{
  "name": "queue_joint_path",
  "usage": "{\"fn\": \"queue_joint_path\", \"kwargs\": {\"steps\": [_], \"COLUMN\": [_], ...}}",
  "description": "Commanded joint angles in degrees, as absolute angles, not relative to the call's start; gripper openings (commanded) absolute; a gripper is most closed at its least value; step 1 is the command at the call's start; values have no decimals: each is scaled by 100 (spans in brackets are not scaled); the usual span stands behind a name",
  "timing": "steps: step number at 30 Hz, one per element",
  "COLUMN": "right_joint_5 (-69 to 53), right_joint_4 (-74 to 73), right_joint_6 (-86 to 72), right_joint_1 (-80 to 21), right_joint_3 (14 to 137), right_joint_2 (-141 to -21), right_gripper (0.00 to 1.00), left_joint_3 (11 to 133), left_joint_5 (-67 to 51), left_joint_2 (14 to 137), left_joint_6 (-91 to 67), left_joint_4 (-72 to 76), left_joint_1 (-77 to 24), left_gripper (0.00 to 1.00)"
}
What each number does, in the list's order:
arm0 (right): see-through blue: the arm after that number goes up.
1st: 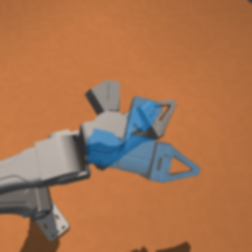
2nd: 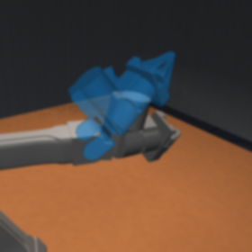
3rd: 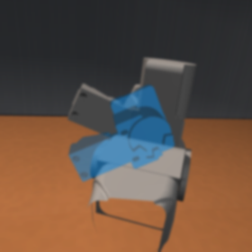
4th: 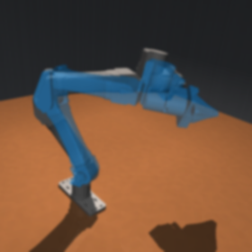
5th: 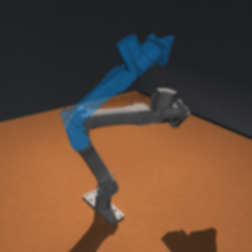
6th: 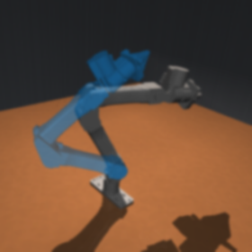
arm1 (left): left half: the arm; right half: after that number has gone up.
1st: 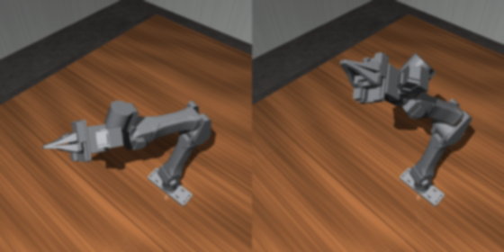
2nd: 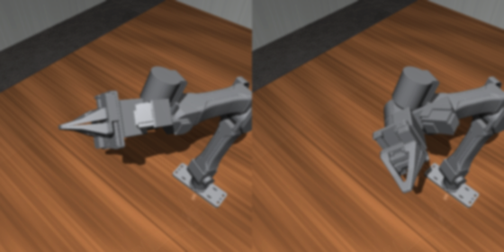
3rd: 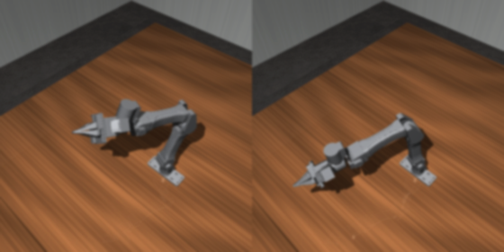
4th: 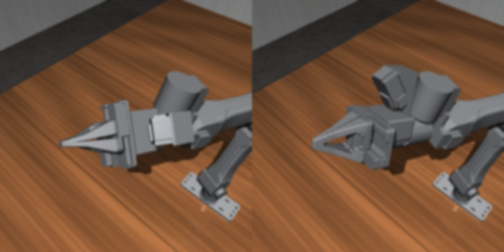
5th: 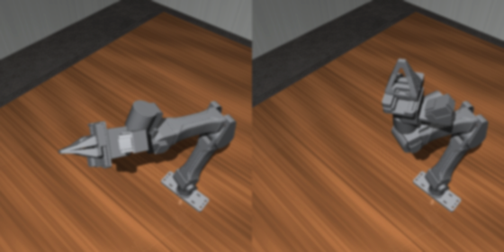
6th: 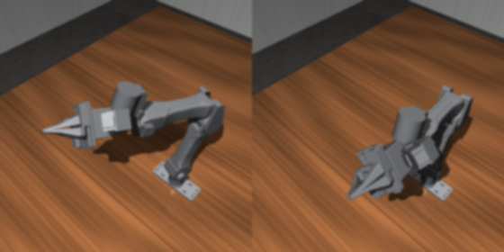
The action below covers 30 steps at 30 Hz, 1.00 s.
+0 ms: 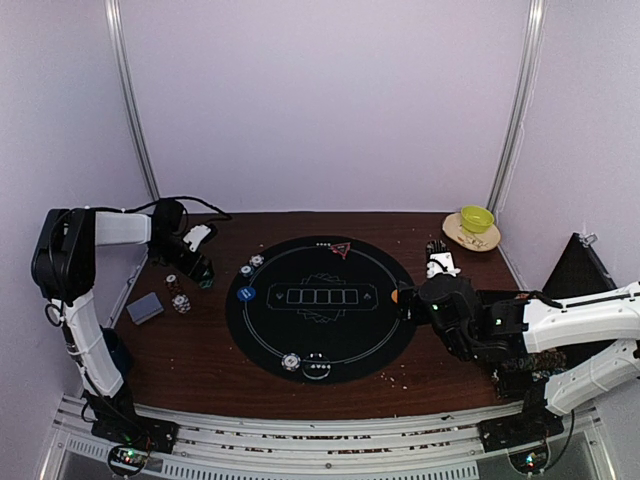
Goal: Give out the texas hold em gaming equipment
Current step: Pick up the pile of poker chips from the pile of poker chips.
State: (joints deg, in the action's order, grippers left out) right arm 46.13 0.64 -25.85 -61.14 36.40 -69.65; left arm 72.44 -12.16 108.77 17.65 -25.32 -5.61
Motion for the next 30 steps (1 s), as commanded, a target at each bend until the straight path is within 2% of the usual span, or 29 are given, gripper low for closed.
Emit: {"fn": "queue_joint_path", "kwargs": {"steps": [1, 9, 14, 30], "right_joint_5": [4759, 4772, 4772, 4786], "right_joint_4": [0, -1, 0, -1], "right_joint_6": [-2569, -2567, -2566, -2566], "right_joint_1": [-6151, -6151, -6155, -6162], "right_joint_3": [3777, 3782, 3786, 3787], "right_joint_2": [-6908, -6909, -6914, -6917], "right_gripper": [100, 100, 100, 100], "left_joint_3": [7312, 7288, 7286, 7243], "left_joint_5": [-1165, -1125, -1116, -1122], "left_joint_2": [10990, 11013, 11010, 11014], "left_joint_6": [1723, 1731, 1708, 1700], "left_joint_4": [-2338, -2347, -2339, -2329], "left_joint_1": [-534, -535, -536, -540], "left_gripper": [72, 71, 65, 58]}}
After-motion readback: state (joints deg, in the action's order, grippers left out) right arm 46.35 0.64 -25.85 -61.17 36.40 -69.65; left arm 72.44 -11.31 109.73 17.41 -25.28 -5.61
